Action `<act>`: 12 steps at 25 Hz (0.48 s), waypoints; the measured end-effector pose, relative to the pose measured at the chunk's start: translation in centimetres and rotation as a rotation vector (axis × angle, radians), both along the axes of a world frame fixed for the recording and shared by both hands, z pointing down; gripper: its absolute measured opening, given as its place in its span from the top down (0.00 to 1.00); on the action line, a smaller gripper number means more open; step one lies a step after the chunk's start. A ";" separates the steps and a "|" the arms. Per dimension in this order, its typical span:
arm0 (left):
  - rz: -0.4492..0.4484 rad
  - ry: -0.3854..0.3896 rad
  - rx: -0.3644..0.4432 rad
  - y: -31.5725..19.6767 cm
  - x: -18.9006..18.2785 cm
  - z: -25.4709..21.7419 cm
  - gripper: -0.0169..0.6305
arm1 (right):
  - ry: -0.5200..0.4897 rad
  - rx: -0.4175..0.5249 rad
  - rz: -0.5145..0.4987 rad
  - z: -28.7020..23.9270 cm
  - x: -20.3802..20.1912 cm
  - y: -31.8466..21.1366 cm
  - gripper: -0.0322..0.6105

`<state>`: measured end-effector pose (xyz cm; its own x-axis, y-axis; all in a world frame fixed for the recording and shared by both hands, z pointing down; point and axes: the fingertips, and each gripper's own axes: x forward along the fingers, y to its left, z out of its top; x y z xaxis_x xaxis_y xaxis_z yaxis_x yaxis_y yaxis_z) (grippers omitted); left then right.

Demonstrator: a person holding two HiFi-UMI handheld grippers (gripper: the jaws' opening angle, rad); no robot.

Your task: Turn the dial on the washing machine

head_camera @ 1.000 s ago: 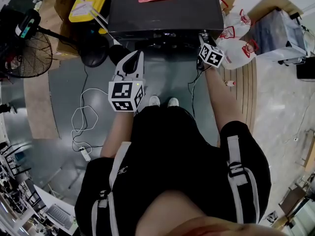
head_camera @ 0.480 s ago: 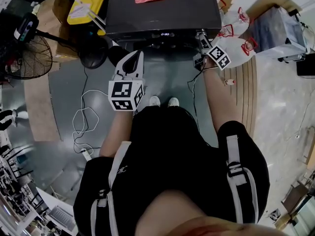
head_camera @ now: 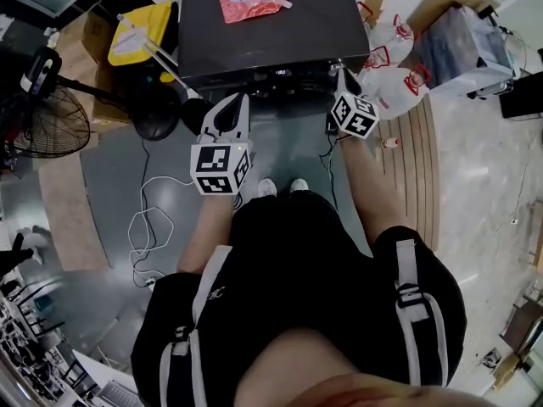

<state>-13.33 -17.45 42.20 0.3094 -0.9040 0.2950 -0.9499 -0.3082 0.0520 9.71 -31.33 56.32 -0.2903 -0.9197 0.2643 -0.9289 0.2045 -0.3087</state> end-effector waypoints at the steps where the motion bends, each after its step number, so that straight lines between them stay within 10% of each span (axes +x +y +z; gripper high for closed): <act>1: 0.006 0.006 0.007 -0.2 0.0 -0.2 0.98 | 0.053 0.043 -0.017 -1.9 -0.5 0.6 0.93; 6: 0.044 0.042 0.038 -1.3 0.2 -1.1 0.98 | 0.212 0.253 -0.092 -11.1 -3.4 4.4 0.94; 12: 0.092 0.076 0.058 -1.7 0.9 -1.6 0.98 | 0.192 0.289 -0.119 -14.0 -6.0 9.4 0.94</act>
<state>-12.45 -19.11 40.57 0.4112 -0.8858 0.2153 -0.9115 -0.3983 0.1022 3.72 -21.97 42.32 -0.3702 -0.9271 0.0589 -0.9287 0.3681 -0.0444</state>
